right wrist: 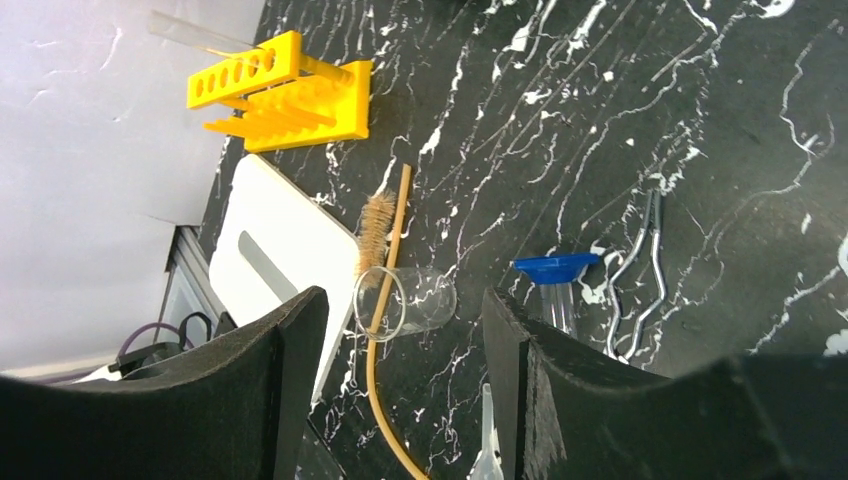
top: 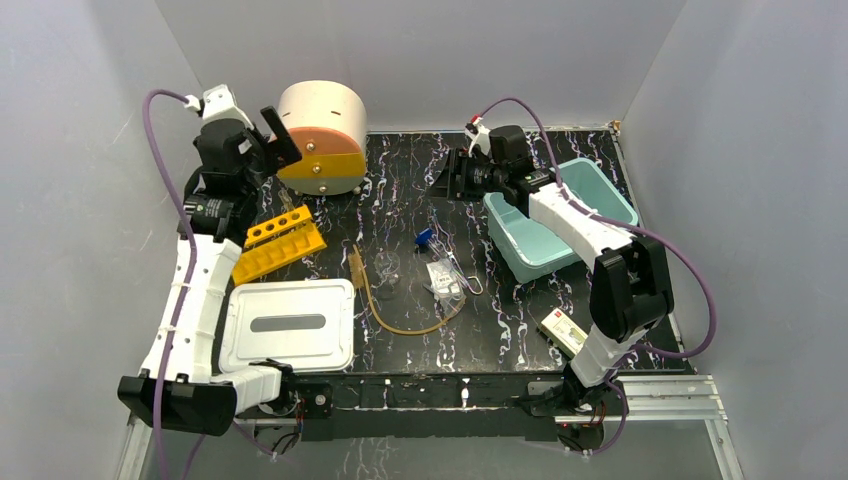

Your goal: Organize the chemistry lab equipment

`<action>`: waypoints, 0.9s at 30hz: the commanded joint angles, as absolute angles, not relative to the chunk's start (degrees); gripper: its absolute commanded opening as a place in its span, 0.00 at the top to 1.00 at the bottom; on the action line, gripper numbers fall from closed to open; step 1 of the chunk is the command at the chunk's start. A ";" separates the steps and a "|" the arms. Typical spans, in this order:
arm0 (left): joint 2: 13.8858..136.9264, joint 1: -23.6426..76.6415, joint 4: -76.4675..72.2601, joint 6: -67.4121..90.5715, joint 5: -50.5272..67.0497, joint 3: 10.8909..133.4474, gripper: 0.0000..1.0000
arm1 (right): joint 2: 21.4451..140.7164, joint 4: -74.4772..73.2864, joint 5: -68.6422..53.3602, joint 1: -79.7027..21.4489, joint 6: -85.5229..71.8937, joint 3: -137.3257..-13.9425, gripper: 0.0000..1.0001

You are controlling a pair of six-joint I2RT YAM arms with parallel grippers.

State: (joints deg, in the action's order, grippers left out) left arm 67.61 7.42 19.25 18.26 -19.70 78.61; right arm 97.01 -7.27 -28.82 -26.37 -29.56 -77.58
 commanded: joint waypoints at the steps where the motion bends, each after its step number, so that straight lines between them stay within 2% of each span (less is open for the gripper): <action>1: 68.73 7.12 34.13 23.28 0.57 84.45 0.02 | 93.99 -12.26 -24.09 -26.32 -27.46 -81.56 0.34; 5: 66.36 7.88 33.08 24.34 13.05 82.48 0.02 | 92.59 -16.54 -16.32 -26.40 -27.14 -82.06 0.34; 9: 65.86 12.67 32.61 23.02 17.19 80.35 0.03 | 92.55 -22.19 -12.02 -27.56 -24.84 -83.63 0.34; 15: 67.41 20.48 33.93 21.38 15.22 80.45 0.04 | 92.38 -26.78 -6.31 -32.76 -27.28 -82.90 0.36; 20: 66.99 20.93 36.27 26.81 6.00 82.32 0.03 | 96.19 -32.79 2.56 -40.10 -29.88 -85.14 0.37; 25: 67.07 20.92 34.78 30.38 6.83 80.00 0.03 | 98.65 -34.61 8.66 -42.06 -30.62 -82.03 0.37; 27: 67.59 20.94 35.24 30.84 6.67 80.69 0.03 | 99.27 -32.73 9.38 -42.01 -28.89 -80.08 0.41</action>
State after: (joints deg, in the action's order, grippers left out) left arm 67.96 20.97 34.79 27.86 7.68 80.07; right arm 98.24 -32.47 2.94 -42.89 -29.36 -82.30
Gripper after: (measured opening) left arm 0.970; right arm 0.617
